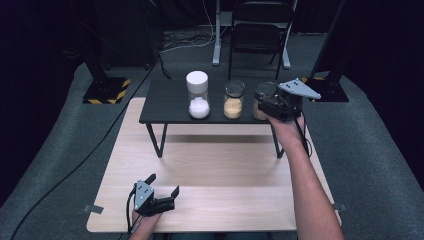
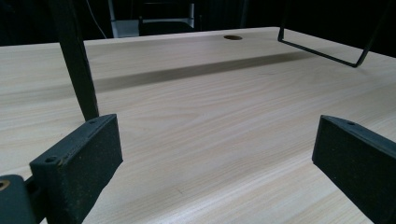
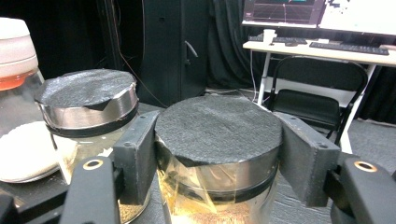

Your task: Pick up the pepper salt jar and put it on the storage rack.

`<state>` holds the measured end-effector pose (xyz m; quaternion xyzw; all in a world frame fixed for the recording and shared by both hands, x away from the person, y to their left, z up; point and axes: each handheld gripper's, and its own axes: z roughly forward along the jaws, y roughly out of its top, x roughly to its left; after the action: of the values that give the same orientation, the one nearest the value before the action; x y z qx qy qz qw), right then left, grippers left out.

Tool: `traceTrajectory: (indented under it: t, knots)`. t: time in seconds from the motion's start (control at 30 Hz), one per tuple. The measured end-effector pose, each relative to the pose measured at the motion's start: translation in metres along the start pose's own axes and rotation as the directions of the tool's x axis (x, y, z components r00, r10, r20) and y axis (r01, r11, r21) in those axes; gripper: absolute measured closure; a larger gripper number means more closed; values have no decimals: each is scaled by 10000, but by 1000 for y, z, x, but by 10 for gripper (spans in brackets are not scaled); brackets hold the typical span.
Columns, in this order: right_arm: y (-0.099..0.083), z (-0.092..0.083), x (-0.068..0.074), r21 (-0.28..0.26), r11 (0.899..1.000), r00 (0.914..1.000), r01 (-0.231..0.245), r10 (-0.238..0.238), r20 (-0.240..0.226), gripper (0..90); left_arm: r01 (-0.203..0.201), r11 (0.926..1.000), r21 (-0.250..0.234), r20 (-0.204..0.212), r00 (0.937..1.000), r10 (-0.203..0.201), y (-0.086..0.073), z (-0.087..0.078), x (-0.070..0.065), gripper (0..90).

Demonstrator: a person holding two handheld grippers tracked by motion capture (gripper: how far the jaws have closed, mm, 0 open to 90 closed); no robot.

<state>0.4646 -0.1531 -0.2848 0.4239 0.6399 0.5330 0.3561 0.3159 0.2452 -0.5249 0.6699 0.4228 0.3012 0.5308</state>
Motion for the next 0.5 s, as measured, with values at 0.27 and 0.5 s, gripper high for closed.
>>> traceTrajectory:
  t: [0.27, 0.5]
  knots:
    - [0, 0, -3, 76, 9995, 9995, -302, 302, -22, 340, 7, 10000, 7, 10, 10000, -7, 0, 0, 0, 12]
    - [-2, 0, -4, 6, 9992, 9992, -402, 402, -89, 338, 4, 10000, 29, 25, 10000, -4, 0, 0, 0, 12]
